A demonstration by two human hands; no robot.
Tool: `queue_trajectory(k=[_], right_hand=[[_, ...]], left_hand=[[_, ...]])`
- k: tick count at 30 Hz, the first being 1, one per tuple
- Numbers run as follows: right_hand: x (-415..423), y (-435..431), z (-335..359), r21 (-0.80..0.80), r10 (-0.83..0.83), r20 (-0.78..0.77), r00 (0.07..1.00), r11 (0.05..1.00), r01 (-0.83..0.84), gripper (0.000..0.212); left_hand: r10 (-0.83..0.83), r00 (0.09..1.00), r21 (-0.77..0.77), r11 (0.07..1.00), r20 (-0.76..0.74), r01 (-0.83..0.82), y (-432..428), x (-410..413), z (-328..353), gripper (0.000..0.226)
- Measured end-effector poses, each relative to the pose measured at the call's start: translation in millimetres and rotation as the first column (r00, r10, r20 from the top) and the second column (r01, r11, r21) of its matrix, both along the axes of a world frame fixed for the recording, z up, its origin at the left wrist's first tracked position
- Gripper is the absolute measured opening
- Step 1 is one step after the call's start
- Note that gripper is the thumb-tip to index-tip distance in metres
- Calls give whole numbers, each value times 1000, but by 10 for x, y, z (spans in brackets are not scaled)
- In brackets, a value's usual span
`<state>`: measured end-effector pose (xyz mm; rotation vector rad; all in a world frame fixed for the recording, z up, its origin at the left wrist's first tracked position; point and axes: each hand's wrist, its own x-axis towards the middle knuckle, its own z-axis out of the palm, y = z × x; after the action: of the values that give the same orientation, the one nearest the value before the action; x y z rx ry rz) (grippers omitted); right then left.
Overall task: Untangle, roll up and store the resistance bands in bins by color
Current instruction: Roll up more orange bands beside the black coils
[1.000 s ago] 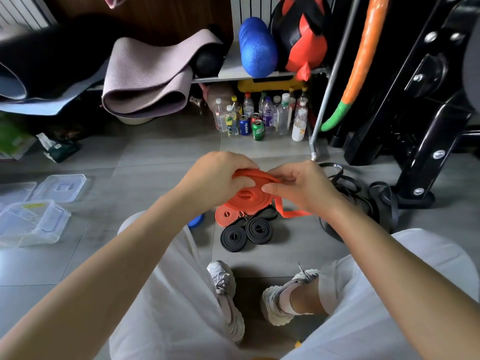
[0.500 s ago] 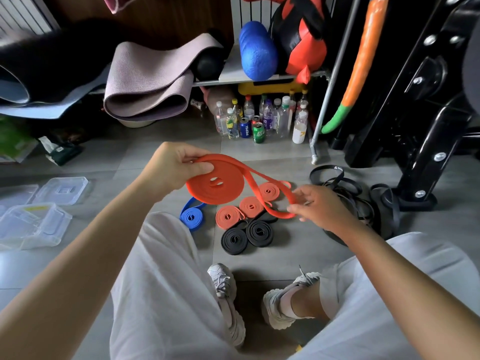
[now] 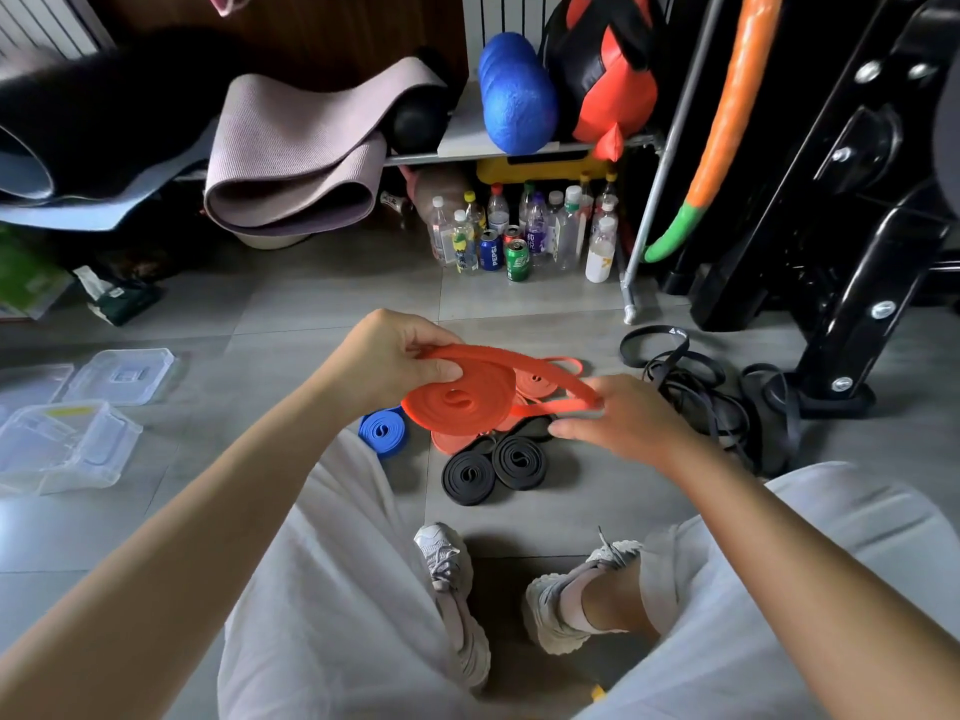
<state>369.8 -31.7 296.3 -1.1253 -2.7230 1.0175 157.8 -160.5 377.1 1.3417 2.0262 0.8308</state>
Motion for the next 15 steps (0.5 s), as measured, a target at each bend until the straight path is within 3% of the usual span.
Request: queue_trajectory(k=[5, 7, 9, 11, 13, 15], right_hand=[[-147, -40, 238, 42, 17, 89, 996, 999, -21, 81], [-167, -71, 333, 11, -1, 0, 1000, 1000, 1, 91], [-216, -110, 395, -100, -46, -242, 969, 995, 22, 81], [-261, -129, 394, -177, -83, -411, 908, 984, 10, 56], [-291, -123, 352, -161, -87, -430, 899, 987, 18, 32], [-289, -125, 318, -165, -97, -443, 891, 986, 25, 28]], left_hand=[[-49, 995, 11, 999, -92, 50, 67, 97, 55, 21], [-57, 986, -4, 998, -156, 57, 84, 122, 72, 19], [-71, 979, -18, 997, -193, 69, 97, 156, 78, 18], [-83, 973, -20, 997, -215, 81, 115, 188, 72, 19], [-82, 977, -15, 997, -196, 81, 129, 205, 70, 19], [-57, 994, 3, 998, -97, 58, 130, 204, 67, 19]])
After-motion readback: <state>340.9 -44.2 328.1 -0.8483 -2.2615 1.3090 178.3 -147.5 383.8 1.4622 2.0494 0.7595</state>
